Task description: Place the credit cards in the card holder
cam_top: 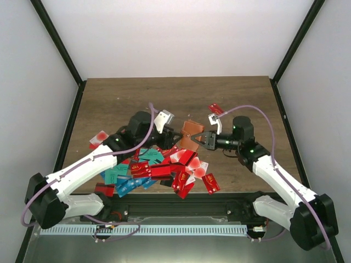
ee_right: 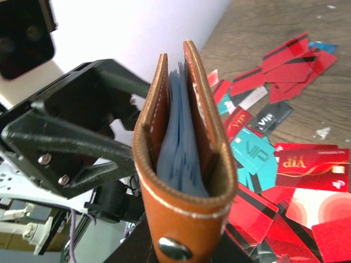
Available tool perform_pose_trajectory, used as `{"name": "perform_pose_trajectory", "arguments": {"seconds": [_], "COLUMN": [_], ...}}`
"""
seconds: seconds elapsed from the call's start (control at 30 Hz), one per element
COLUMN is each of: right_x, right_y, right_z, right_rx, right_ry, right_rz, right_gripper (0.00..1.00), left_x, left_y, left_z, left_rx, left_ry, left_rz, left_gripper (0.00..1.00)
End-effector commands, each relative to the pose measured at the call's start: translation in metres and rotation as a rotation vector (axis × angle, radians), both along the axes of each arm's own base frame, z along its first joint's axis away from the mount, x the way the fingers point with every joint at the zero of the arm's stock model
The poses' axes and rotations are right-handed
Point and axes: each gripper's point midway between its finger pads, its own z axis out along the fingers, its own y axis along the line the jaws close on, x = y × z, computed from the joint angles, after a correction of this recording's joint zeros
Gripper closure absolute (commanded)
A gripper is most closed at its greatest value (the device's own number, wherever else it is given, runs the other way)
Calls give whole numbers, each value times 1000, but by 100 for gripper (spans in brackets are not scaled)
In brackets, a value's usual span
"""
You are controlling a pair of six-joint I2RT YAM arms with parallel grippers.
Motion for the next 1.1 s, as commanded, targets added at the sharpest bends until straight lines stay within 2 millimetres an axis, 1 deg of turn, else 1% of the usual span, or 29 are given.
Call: {"name": "perform_pose_trajectory", "arguments": {"seconds": [0.0, 0.07, 0.27, 0.53, 0.67, 0.77, 0.9, 1.07], "right_x": [13, 13, 13, 15, 12, 10, 5, -2], "right_y": [-3, -2, -2, -2, 1, 2, 3, 5], "right_z": [-1, -2, -4, -7, -9, -10, -8, -4], "right_rx": [-39, -36, -52, -66, -59, -54, -46, -28], "right_ry": [29, 33, 41, 77, 110, 124, 133, 138], "right_rz": [-84, -83, -74, -81, -60, -46, -20, 19], "right_gripper": [99, 99, 99, 99, 99, 99, 99, 99], "left_x": [12, 11, 5, -2, 1, 1, 9, 20], "left_y": [19, 16, -1, -17, -19, -24, -26, -20], "left_z": [2, 0, -9, -23, -30, -32, -34, -39], "left_rx": [141, 153, 213, 275, 325, 332, 350, 405], "left_ry": [-113, -117, -146, -145, -152, -156, -171, -194], "left_rz": [138, 136, 113, 62, 69, 68, 107, 176], "left_gripper": [43, 42, 42, 29, 26, 25, 25, 25]}}
